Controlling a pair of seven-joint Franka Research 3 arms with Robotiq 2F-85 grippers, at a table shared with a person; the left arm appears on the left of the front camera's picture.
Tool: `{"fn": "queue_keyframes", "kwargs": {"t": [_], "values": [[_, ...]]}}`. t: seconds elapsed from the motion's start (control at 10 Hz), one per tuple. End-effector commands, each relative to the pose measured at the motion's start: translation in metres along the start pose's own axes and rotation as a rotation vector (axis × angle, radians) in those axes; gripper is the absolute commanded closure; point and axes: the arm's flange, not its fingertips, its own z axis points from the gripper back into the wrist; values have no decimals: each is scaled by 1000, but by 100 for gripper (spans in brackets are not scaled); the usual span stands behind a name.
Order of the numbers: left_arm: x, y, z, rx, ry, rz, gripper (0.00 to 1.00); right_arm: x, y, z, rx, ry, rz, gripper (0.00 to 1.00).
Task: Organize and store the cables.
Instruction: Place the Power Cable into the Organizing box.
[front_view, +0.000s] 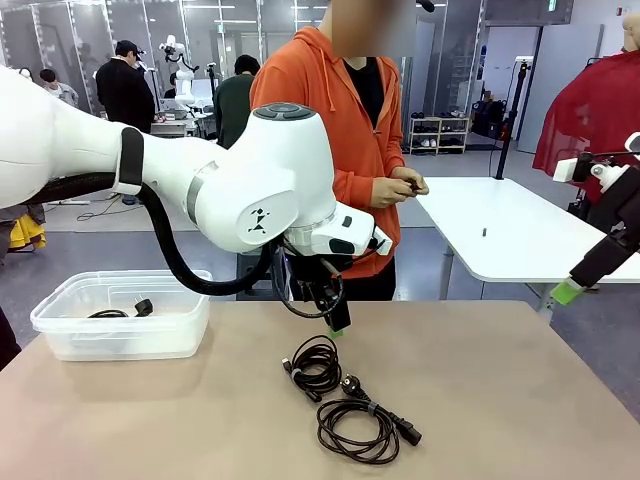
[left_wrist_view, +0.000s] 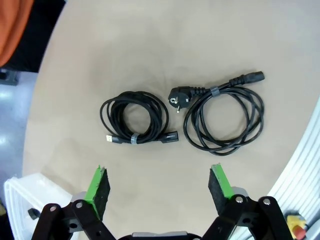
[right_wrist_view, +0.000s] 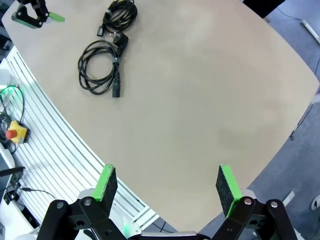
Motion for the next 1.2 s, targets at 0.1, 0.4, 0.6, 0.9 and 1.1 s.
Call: {"fn": "queue_keyframes", "kwargs": {"t": [0.1,0.4,0.6,0.9,1.1], "values": [[11,-22,-17,-72,-95,-122,0,-1,0,2,-5,8,3,0],[30,-39,-33,-51,-32,-122,0,-1,0,2,-5,8,3,0],[35,-42,-39,-82,-27,-142,0,-1,0,2,-5,8,3,0],[40,-46,-42,-87,-31,-147,0,-1,0,2,-5,8,3,0],[41,-46,-45,-95,-27,-143,0,-1,0,2,-5,8,3,0]]}}
